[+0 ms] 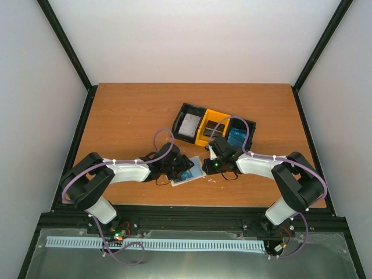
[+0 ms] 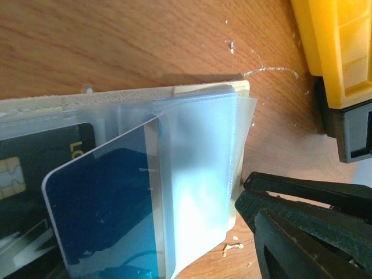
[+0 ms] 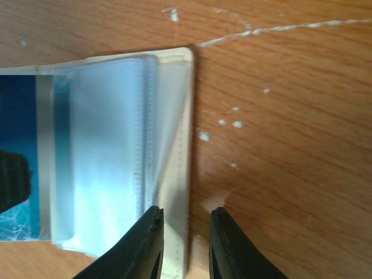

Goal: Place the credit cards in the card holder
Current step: Insert the credit card into the card holder.

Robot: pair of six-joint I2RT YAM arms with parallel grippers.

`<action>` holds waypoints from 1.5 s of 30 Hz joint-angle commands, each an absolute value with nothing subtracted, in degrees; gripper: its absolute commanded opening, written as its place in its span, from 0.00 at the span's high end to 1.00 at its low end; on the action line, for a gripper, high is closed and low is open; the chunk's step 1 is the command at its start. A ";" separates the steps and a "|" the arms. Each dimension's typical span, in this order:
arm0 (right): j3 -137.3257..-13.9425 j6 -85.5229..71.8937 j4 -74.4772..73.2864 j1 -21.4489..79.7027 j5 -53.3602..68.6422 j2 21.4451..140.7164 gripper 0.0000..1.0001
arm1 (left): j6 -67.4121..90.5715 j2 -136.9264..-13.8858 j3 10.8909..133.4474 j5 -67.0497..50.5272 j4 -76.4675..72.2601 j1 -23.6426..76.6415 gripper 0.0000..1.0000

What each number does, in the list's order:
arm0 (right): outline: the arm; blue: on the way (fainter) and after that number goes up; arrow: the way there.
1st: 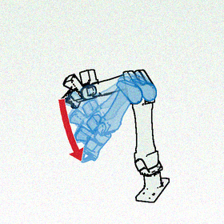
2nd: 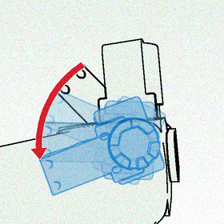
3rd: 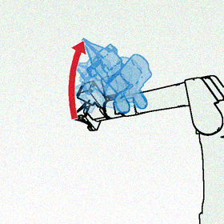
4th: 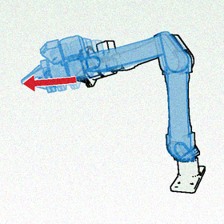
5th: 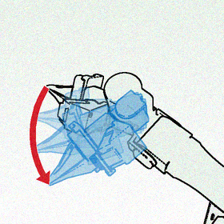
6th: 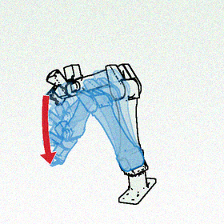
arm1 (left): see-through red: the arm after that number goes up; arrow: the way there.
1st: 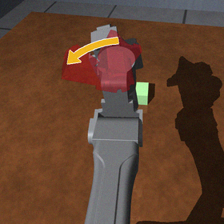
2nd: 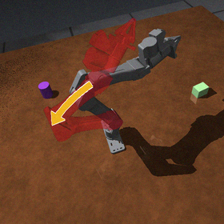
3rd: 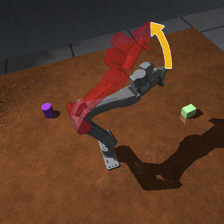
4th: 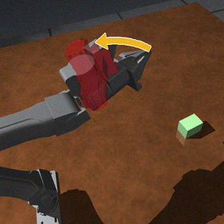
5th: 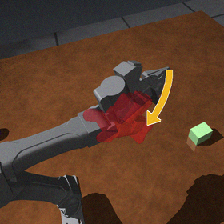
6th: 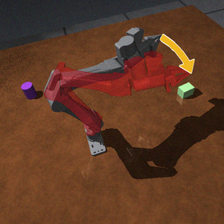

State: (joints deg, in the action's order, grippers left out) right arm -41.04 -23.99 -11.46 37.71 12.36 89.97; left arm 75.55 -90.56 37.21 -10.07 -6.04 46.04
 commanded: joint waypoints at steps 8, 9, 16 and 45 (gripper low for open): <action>-39.77 -24.03 -9.04 38.23 14.08 87.53 0.75 | 74.93 -89.56 34.50 -6.55 2.17 46.27 0.36; -39.85 -23.87 -9.01 38.30 14.50 87.66 0.74 | 74.58 -89.56 34.48 -6.49 2.17 46.24 0.35; -40.24 -23.69 -8.98 39.43 15.34 88.24 0.73 | 73.65 -88.86 34.30 -7.65 4.03 45.85 0.32; -41.74 -26.30 -4.01 40.51 22.89 91.14 0.72 | 62.72 -82.96 36.30 -16.68 6.41 39.57 0.48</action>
State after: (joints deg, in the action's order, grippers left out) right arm -40.38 -26.02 -5.48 39.40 22.52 90.19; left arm 68.23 -80.82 32.05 -14.72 4.86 40.25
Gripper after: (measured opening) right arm 0.277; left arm 0.560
